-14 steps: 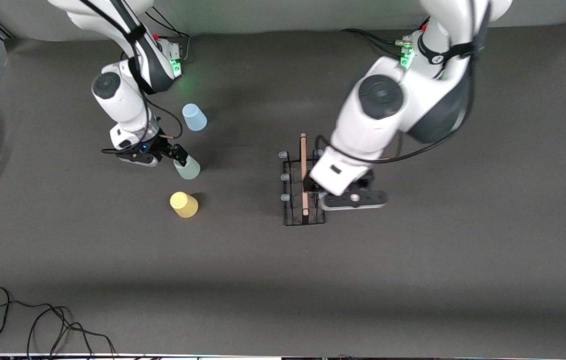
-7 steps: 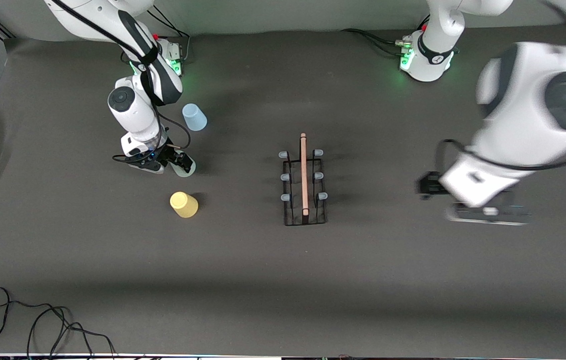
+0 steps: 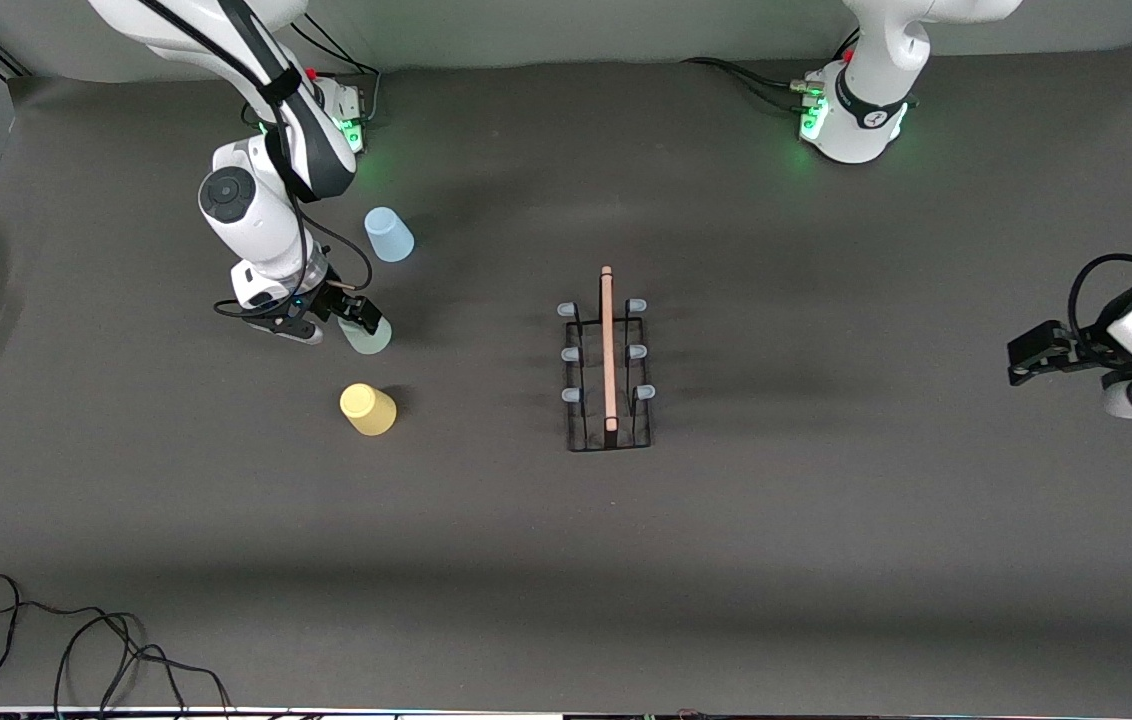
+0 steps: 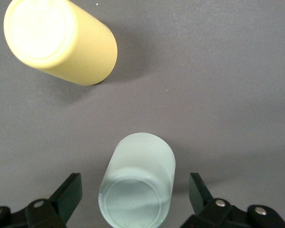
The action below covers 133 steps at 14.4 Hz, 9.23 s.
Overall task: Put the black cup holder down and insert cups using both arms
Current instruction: 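Release the rack and withdraw the left gripper while the right gripper grasps the green cup, then carry the green cup with the right gripper into a rack slot, then release the green cup and grasp the yellow cup with the right gripper, then carry the yellow cup with the right gripper into the rack slot, then open the right gripper and withdraw it from the rack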
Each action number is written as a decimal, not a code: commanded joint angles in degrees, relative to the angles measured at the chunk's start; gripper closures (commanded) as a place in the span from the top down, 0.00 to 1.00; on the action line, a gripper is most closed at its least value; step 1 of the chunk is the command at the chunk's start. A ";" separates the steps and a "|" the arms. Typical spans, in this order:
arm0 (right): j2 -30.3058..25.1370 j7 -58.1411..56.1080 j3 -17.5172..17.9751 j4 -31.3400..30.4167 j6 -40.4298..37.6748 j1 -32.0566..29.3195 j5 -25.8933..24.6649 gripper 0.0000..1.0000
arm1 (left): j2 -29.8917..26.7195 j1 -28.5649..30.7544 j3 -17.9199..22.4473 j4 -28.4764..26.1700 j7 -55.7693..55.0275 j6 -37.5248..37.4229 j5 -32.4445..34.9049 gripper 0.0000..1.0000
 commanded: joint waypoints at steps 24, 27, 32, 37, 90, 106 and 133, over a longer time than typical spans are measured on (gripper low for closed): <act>5.71 24.80 -0.05 45.46 -43.34 14.21 2.34 0.00 | -3.68 8.52 -8.13 2.98 7.05 -16.05 3.23 1.00; 14.94 35.01 -0.05 55.31 -43.26 19.84 2.26 0.00 | -3.68 8.61 -8.13 2.98 5.82 -15.78 3.23 1.00; 20.68 45.92 -0.05 62.27 -42.20 25.65 2.26 0.00 | -3.42 8.61 -8.13 3.59 6.52 -15.16 2.27 1.00; 23.05 47.79 -0.14 62.28 -39.74 26.89 1.64 0.00 | -2.98 8.26 -8.13 3.86 5.64 -15.77 2.26 1.00; 18.15 -15.94 -2.87 30.37 -16.60 0.26 6.74 0.00 | -0.96 7.29 -7.86 2.63 2.30 -9.89 3.23 1.00; 25.23 26.48 -2.34 68.49 -36.31 14.39 12.37 0.00 | 0.01 7.38 -7.86 2.98 2.83 -8.66 3.42 1.00; 35.29 36.74 -2.95 76.25 -42.51 18.72 4.54 0.97 | -3.59 6.50 -9.27 3.24 0.89 -11.47 0.15 1.00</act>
